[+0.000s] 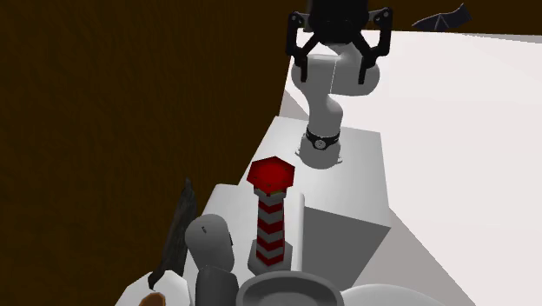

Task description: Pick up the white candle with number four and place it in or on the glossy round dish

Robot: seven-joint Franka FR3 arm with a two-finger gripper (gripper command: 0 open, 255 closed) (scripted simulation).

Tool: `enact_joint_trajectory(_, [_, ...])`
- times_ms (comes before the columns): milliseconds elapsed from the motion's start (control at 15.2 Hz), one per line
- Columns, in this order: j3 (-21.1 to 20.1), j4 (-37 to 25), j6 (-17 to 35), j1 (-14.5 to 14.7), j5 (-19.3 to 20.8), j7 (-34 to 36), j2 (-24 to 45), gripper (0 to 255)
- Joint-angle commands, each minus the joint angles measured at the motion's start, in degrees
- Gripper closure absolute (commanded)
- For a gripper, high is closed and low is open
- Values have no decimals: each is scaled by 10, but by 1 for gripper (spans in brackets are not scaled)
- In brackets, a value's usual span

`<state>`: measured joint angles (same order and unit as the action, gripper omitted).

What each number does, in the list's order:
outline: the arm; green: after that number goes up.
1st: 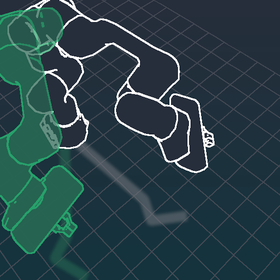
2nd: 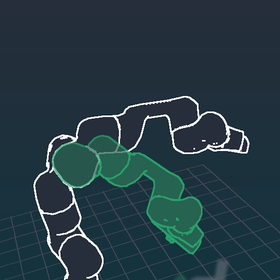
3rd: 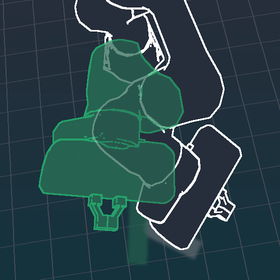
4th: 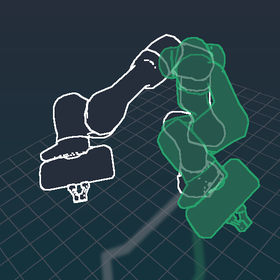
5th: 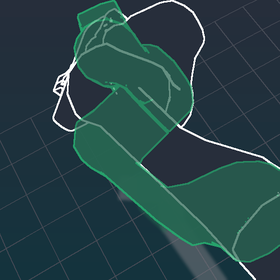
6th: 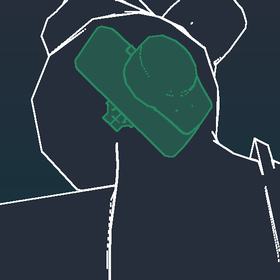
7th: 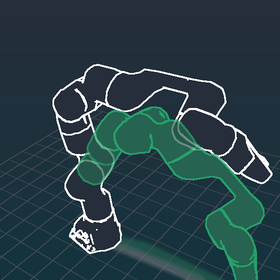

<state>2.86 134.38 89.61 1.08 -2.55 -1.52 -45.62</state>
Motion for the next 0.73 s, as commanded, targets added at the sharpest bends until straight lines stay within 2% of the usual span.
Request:
enact_joint_trajectory(0, [0,0,0,0,0,0,0,0])
enact_joint_trajectory(660, [-33,40,204,-59,32,132,141,0])
